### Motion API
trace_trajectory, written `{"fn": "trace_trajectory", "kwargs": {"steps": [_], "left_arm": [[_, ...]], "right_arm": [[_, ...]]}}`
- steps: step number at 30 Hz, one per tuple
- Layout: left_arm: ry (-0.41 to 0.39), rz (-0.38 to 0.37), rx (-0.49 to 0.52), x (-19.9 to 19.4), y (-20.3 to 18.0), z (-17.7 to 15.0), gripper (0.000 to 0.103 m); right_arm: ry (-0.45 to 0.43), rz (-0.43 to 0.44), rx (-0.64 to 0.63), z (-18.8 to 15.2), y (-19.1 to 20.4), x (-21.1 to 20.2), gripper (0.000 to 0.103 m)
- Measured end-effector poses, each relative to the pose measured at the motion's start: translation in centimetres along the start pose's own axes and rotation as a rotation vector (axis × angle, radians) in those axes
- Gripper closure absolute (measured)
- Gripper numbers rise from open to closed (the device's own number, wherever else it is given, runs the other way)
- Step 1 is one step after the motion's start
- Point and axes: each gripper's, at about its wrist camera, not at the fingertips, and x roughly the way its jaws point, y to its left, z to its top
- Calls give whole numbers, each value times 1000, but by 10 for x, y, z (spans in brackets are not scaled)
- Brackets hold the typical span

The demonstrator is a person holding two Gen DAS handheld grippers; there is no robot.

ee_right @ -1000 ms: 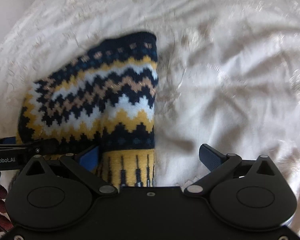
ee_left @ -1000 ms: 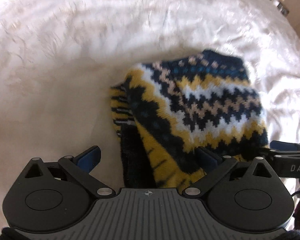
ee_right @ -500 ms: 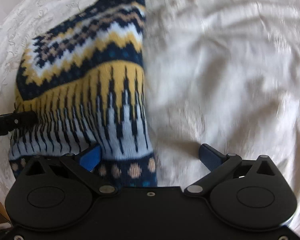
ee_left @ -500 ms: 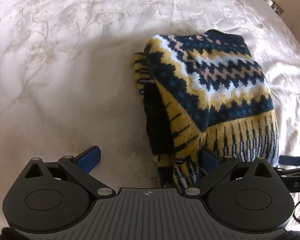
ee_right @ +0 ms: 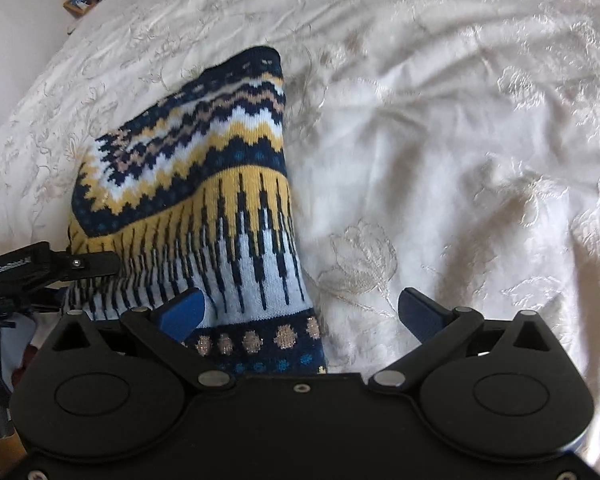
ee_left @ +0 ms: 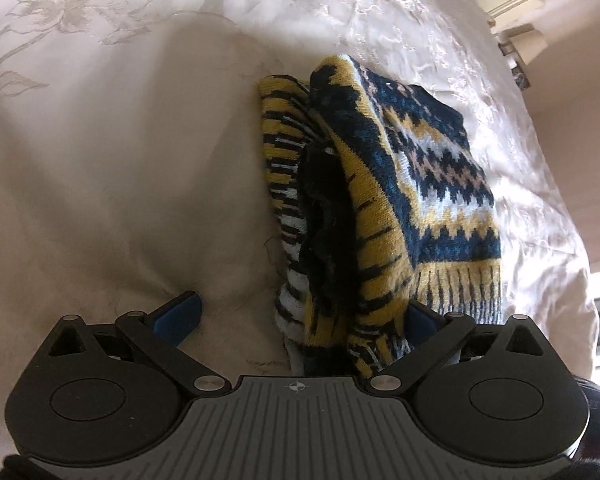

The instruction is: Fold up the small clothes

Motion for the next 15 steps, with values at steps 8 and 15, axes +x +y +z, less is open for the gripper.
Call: {"fn": "trace_trajectory", "kwargs": {"steps": [8,15], "left_arm": [[-55,2,-16,-6,-2,-9,0],[-152,77,-15,-40,-23,-20,21]], "right_arm": [[-12,38,-40,6,8,-7,1],[-68,132,-131,14,18,-24,1]]}}
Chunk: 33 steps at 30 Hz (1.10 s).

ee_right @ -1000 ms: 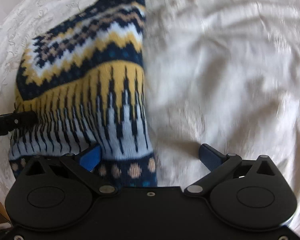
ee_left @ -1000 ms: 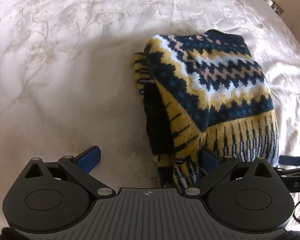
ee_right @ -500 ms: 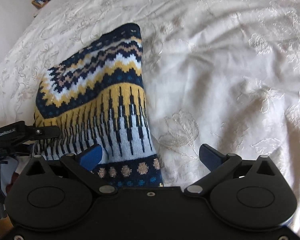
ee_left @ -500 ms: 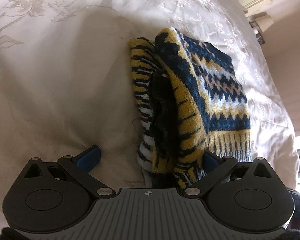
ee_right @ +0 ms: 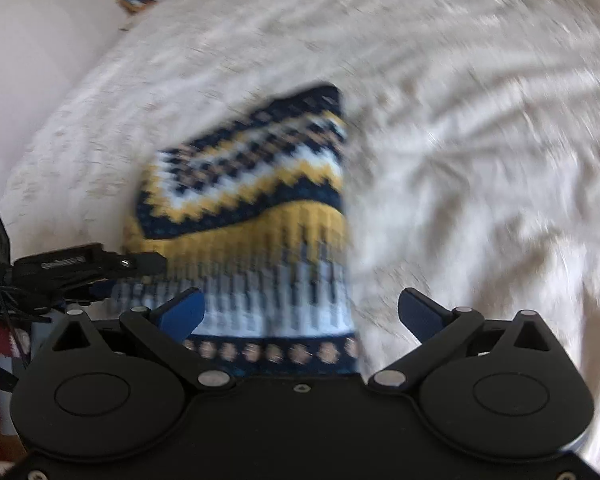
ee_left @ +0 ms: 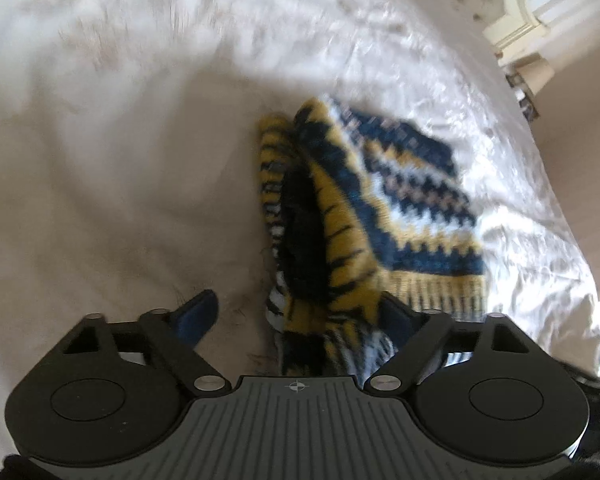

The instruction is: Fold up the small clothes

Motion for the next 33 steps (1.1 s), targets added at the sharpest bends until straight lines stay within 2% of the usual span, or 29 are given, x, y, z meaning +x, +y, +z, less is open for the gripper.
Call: {"fn": "trace_trajectory", "kwargs": {"steps": [3,6,8,10,11,13,16,20,24,29,33], "left_arm": [[-104,85,93,-31,-25,-10,22],[-216,163,155,-65,-53,-20,22],[-281,222,211,-88,-72,-27,22],[-341,296,269,-106,-94,-34,22],[-362,319,287,-112,-103,-36,22],[-388,336,304,-125,-117,-40,22],[-389,347,285,-136,-134,-45,22],[-384,433,201,-141,-147,-57,22],[-310,468,157,-138,-153,-68,22],[-185,524,150,-129,-159,-81,26],[-181,572,149,-133,-164,-96,26]], "right_arm": [[-86,50,-76,3,12,-21,1],[-187,32,-181,5,27,-49,1],[-282,-42,-234,2,38,-70,1],[-349,-148,-231,0,45,-88,1],[-364,-195,-223,0,46,-96,1],[-346,-202,-230,2,46,-105,1],[-304,-131,-198,2,38,-117,1],[-225,-106,-94,-2,24,-126,1],[-194,-118,-57,-11,15,-133,1],[-92,-97,-14,-19,8,-134,1],[-82,-121,-30,-29,13,-135,1]]}}
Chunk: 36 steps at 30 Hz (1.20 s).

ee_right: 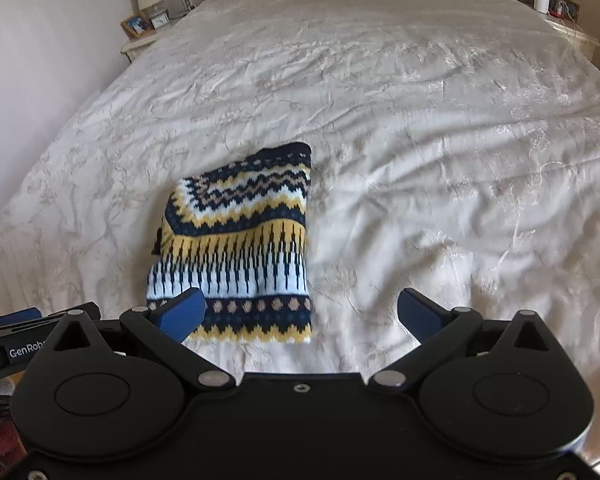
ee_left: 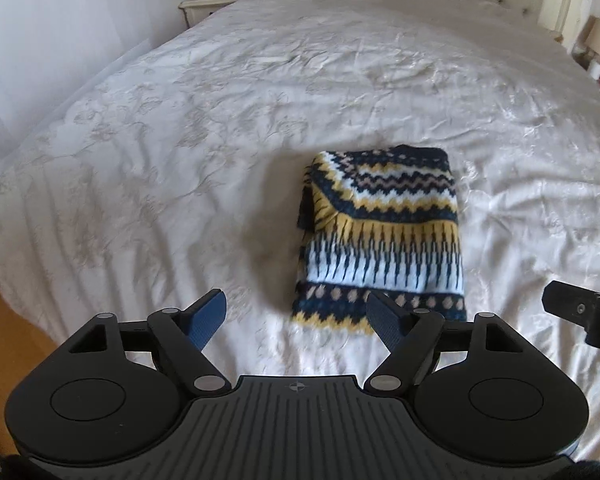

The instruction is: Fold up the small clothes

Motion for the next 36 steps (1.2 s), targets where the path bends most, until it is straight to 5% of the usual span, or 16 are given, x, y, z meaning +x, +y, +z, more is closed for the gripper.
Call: {"fn": "trace_trajectory", "kwargs": {"steps": [36], "left_arm": [[11,-18,21,-36,9,-35,26]], "right_arm": [[-2,-24,-27,-34,19,-25,1]]}}
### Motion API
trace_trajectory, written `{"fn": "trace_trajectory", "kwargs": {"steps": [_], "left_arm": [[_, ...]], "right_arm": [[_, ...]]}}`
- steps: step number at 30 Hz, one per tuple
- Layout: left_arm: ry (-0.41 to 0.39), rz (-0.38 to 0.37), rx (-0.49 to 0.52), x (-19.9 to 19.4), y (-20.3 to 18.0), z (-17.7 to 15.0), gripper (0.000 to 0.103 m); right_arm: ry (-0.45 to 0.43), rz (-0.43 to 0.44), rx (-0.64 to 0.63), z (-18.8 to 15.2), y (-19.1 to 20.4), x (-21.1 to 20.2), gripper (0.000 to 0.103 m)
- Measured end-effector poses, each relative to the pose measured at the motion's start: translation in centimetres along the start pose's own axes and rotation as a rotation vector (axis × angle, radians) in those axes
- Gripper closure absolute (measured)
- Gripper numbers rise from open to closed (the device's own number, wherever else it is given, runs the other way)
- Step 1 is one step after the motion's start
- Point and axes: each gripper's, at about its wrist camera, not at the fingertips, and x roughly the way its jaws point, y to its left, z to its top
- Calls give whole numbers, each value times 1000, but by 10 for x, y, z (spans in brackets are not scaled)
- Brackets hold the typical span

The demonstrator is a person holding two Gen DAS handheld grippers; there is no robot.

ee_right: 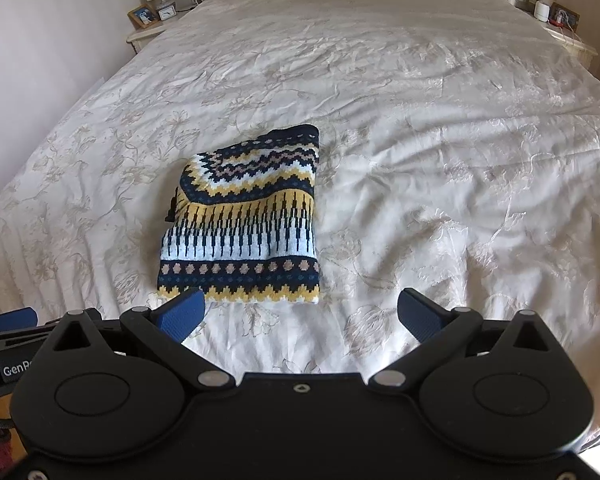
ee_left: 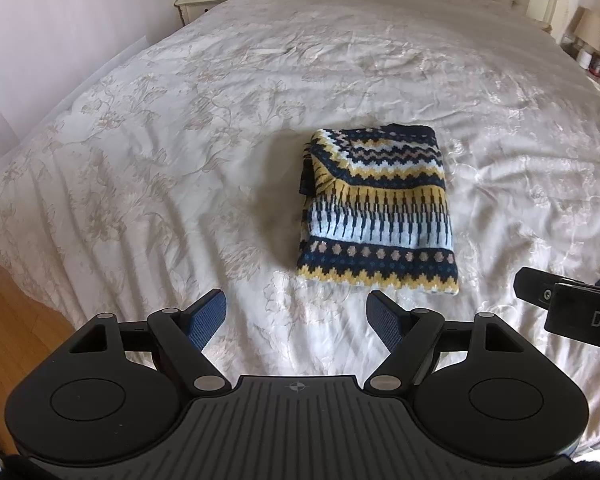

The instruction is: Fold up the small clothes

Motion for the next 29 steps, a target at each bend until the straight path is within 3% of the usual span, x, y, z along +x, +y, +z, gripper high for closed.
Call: {"fn": "trace_trajectory", "kwargs": {"steps": [29], "left_arm": [[15,-19,51,1,-20,-1,26]], "right_arm": [[8,-7,37,-2,-5,-1,1]]}}
